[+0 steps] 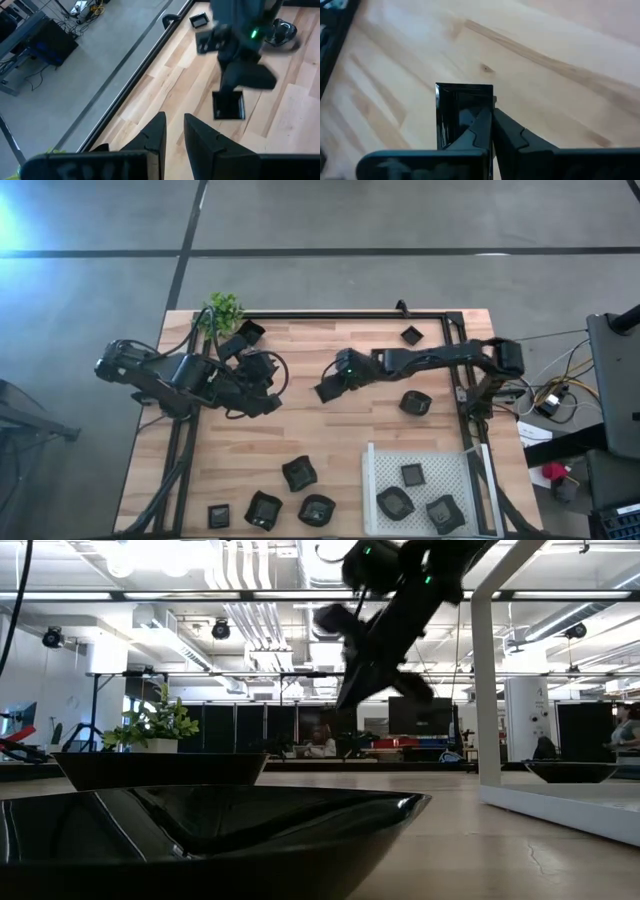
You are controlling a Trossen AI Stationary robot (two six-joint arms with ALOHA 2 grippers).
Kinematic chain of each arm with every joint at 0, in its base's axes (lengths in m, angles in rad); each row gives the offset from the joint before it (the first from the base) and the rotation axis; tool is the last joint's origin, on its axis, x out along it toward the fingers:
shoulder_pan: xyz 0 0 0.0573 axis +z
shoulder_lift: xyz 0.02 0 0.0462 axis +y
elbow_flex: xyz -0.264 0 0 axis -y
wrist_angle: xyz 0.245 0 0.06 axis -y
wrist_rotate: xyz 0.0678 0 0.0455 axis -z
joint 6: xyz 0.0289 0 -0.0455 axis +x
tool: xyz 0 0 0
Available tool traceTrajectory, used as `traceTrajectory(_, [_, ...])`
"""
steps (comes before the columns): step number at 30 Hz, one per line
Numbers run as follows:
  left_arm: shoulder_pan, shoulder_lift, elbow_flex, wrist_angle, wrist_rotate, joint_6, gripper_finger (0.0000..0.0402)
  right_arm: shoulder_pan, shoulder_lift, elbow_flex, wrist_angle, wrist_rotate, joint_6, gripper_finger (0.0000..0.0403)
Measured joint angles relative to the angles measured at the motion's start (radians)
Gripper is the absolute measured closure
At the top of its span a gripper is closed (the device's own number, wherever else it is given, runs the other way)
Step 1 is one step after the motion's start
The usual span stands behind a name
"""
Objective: Pick & Place Mini shaped plates
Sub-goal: Stack the square plate on top of the other square plate on the shelf
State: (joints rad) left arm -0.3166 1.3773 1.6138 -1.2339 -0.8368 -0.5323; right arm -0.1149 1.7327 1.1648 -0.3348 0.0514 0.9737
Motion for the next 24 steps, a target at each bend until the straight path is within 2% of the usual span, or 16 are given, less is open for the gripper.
traceTrajectory(12, [0.000, 0.000, 0.000, 0.003, 0.000, -0.057, 0.0340, 0.035, -0.341, 0.000, -0.376, -0.018, -0.211, 0.0395])
traceTrajectory(16, [0.000, 0.000, 0.000, 0.005, 0.000, -0.083, 0.0340, 0.063, -0.430, 0.000, -0.478, -0.094, -0.289, 0.0395])
traceTrajectory(19, [0.000, 0.000, 0.000, 0.006, 0.000, -0.114, 0.0340, 0.087, -0.482, 0.000, -0.538, -0.189, -0.349, 0.0395])
traceTrajectory(24, [0.000, 0.000, 0.000, 0.008, 0.000, -0.155, 0.0340, 0.135, -0.520, -0.002, -0.641, -0.319, -0.507, 0.0395])
